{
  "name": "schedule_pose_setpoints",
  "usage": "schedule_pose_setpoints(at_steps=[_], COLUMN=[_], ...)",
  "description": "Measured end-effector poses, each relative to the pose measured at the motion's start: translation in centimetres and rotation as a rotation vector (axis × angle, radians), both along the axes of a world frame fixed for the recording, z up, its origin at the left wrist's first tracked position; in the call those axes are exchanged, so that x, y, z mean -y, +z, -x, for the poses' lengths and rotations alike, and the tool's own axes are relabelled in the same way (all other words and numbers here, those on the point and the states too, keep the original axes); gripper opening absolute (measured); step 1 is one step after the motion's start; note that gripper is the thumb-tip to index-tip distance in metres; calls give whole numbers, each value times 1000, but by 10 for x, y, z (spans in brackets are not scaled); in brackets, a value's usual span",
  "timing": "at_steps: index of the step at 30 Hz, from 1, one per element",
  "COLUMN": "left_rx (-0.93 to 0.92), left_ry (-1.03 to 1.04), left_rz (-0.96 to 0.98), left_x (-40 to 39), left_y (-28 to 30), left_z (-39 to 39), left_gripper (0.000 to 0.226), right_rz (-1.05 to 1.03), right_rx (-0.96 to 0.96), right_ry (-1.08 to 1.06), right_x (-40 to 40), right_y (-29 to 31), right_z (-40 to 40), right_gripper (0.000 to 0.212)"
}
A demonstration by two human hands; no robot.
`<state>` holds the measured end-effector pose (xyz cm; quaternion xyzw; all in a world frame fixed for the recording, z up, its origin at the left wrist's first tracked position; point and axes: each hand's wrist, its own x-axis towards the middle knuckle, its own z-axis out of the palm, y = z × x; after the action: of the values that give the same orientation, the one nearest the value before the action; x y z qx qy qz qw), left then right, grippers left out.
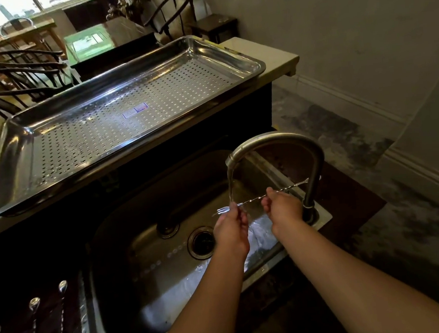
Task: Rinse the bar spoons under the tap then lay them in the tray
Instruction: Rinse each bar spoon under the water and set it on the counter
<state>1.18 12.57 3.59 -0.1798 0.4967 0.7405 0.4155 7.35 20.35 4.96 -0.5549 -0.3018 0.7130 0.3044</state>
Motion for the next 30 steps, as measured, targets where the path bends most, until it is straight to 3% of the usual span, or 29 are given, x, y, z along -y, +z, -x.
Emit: schedule_pose_setpoints(at_steps=[9, 16, 21, 24, 27, 30], left_rx=[93, -4, -3, -6, -173, -667], left_ry=[71, 73, 78, 54, -11, -114], left_rz=[-70, 76, 54, 191, 339, 667], left_x=[4, 17, 41, 62, 93, 123], left_y=[-3, -2, -9, -14, -11, -4], left_z=[5, 8, 12, 20, 29, 36], left_gripper=[41, 16, 22, 35, 39, 26], right_rz=[-78, -27, -20, -65, -63, -58], right_rx=[16, 30, 20, 82, 110, 115], right_ry=[-45, -11, 116, 225, 296, 336], right_x=[1, 20, 60, 87, 109, 126], right_y=[6, -1, -11, -17, -23, -28], right_z=[-1, 9, 33, 49, 61, 73], right_gripper=[27, 24, 23, 30, 28, 26])
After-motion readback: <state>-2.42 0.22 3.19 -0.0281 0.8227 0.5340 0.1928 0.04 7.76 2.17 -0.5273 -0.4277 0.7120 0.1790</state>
